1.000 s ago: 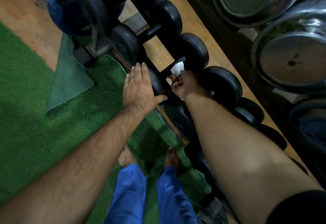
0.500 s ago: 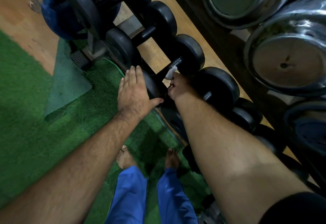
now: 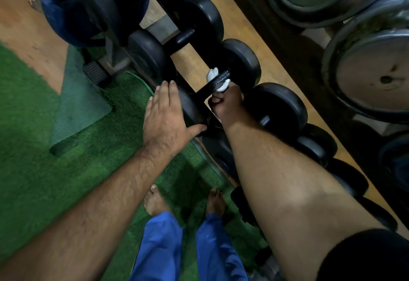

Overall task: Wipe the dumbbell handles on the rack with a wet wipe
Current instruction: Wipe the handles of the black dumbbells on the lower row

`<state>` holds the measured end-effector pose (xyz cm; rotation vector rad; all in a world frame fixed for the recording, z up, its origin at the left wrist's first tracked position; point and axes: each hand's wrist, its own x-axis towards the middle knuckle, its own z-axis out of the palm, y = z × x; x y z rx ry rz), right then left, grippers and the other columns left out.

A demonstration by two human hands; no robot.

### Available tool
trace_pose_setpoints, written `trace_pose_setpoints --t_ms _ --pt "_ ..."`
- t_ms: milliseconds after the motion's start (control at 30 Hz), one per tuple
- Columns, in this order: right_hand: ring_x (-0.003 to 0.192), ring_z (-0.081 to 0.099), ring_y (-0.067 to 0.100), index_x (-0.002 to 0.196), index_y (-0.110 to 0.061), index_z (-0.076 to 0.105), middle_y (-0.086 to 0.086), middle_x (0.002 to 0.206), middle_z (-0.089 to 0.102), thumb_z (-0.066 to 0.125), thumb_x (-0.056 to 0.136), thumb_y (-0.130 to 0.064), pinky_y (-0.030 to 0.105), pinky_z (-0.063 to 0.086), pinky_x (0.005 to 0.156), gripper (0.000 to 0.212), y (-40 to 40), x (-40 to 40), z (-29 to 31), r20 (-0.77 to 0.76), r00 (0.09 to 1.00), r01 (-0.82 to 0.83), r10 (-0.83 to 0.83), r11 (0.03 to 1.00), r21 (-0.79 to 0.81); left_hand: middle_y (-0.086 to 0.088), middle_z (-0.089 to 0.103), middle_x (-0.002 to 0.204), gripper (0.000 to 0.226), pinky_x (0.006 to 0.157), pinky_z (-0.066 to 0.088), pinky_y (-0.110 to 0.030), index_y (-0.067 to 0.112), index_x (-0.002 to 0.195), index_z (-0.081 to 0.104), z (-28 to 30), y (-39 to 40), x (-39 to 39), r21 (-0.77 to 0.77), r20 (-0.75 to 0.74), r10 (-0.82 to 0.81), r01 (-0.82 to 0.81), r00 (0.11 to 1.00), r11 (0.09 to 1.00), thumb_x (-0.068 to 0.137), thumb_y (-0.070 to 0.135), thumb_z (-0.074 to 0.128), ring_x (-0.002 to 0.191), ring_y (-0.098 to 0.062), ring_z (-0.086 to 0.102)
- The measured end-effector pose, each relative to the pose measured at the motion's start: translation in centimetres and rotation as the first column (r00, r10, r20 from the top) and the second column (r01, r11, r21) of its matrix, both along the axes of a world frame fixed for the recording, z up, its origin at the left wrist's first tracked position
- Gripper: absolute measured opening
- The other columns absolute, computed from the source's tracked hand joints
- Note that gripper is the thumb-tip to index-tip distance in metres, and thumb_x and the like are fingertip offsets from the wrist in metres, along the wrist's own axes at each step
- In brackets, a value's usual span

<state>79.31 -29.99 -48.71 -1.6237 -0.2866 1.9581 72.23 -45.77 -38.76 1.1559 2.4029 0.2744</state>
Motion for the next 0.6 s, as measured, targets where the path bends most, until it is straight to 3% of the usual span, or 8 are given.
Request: trace_pose_setpoints --t_ms 100,267,400,467,533,600 --pt "0.032 0.026 0.006 0.069 -0.019 0.045 -0.004 0.050 0.031 0.037 0.094 -0.016 0.016 0.021 0.032 0.026 -0.2 -0.2 -0.6 -0.006 1.000 0.022 -0.022 1.000 -0.020 -0.012 0.008 0.163 0.129 0.122 0.010 -0.038 0.008 0.155 0.003 -0.1 -0.1 0.0 -0.003 -0.008 -0.006 0.006 1.000 1.000 0.066 0.071 0.072 0.151 -0.025 0.008" --pt "0.030 0.028 0.006 0.069 -0.019 0.048 -0.005 0.044 0.038 0.045 0.091 -0.014 0.015 0.021 0.032 0.022 -1.7 0.4 0.6 0.049 0.964 -0.256 0.261 0.962 -0.099 -0.013 0.008 0.163 0.129 0.123 0.010 -0.038 0.007 0.155 0.004 0.2 -0.2 0.1 -0.011 -0.001 -0.005 0.005 1.000 1.000 0.066 0.069 0.073 0.151 -0.026 0.008" --pt "0.039 0.037 0.011 0.064 -0.018 0.050 0.001 0.048 0.039 0.067 0.082 -0.028 0.019 0.035 0.048 0.027 -2.4 -0.3 1.7 0.178 0.900 -0.391 0.397 0.918 -0.071 -0.013 0.008 0.163 0.129 0.123 0.010 -0.038 0.006 0.155 0.004 0.6 -0.1 0.1 -0.024 0.010 -0.001 0.001 1.000 1.000 0.066 0.068 0.074 0.151 -0.027 0.008" --pt "0.034 0.030 0.011 0.059 -0.019 0.045 0.000 0.046 0.036 0.055 0.086 -0.023 0.016 0.028 0.040 0.030 -1.9 -0.2 2.1 0.198 0.923 -0.319 0.330 0.944 -0.087 -0.014 0.008 0.163 0.129 0.123 0.010 -0.038 0.006 0.155 0.003 0.6 0.0 0.1 -0.032 0.014 -0.005 0.005 1.000 0.999 0.067 0.068 0.074 0.151 -0.027 0.008" --pt "0.029 0.028 0.007 0.070 -0.020 0.046 -0.001 0.056 0.046 0.038 0.090 -0.016 0.014 0.021 0.032 0.021 -1.3 0.0 2.1 0.167 0.965 -0.187 0.201 0.978 -0.097 -0.014 0.006 0.163 0.129 0.123 0.010 -0.038 0.006 0.155 0.002 0.7 0.0 0.1 -0.042 0.018 -0.013 0.014 1.000 0.999 0.067 0.069 0.073 0.151 -0.027 0.008" --pt "0.029 0.028 0.006 0.072 -0.020 0.047 -0.001 0.056 0.048 0.037 0.090 -0.014 0.014 0.020 0.032 0.022 -1.6 0.1 2.0 0.177 0.960 -0.206 0.218 0.975 -0.086 -0.014 0.005 0.163 0.129 0.123 0.009 -0.038 0.006 0.155 0.001 0.6 0.0 0.0 -0.043 0.013 -0.017 0.018 1.000 0.999 0.068 0.069 0.072 0.151 -0.027 0.007"
